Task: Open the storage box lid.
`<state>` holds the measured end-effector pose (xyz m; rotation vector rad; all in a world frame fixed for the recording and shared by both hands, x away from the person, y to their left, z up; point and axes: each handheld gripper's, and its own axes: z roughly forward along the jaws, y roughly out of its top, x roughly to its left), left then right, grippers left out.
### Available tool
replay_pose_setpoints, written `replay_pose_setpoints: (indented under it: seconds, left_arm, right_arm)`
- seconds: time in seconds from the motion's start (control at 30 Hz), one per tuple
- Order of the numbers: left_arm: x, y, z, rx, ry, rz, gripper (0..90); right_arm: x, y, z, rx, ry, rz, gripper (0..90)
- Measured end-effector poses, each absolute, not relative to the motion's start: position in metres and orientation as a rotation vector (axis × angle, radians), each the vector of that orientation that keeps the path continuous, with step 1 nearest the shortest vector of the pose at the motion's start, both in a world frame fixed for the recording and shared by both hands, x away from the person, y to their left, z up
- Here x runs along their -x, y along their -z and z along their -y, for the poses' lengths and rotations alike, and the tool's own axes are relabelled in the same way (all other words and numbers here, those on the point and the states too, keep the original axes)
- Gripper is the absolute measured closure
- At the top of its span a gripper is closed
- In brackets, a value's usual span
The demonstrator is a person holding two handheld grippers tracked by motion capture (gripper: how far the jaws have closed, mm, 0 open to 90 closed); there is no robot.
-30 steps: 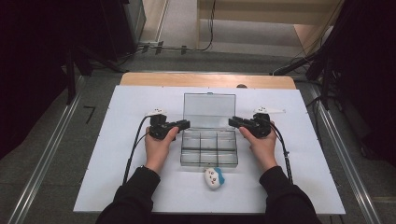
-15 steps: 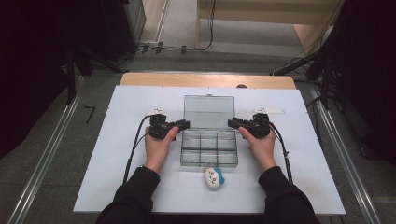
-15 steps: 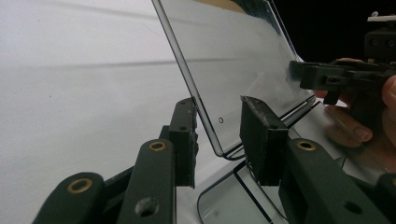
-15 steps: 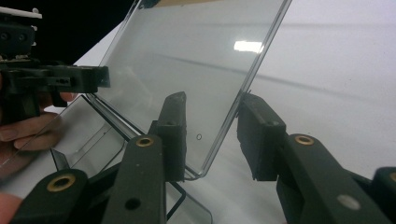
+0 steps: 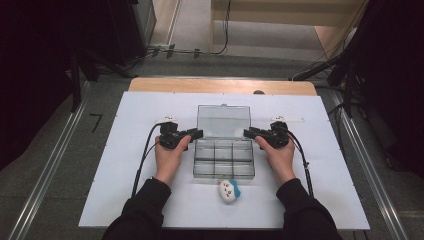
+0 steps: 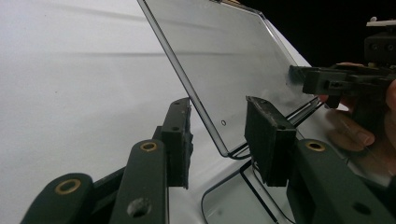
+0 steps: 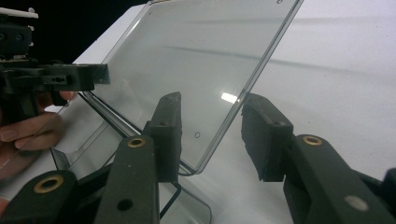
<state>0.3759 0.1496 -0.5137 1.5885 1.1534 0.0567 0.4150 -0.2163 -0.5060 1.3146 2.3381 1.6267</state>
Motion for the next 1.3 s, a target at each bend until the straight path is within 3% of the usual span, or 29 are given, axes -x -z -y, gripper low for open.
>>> replay_pose_setpoints:
  seconds: [0.5,0.83,1.07,1.3]
  left_arm:
    - [-0.376,0.514,-0.149,-1.593,-0.058,-1.153,56.5]
    - [-0.373,0.512,-0.147,-1.621,-0.084,-1.130,45.4]
    - [-0.363,0.506,-0.137,-1.707,-0.205,-1.068,36.8]
    - [-0.354,0.494,-0.143,-1.684,-0.220,-1.026,27.2]
  right_arm:
    - [-0.414,0.507,0.214,-1.302,-1.601,-2.368,48.1]
    - [-0.414,0.506,0.214,-1.311,-1.578,-2.358,42.7]
    - [-0.408,0.499,0.213,-1.220,-1.598,-2.378,24.7]
    - [-0.398,0.484,0.215,-1.119,-1.583,-2.404,17.0]
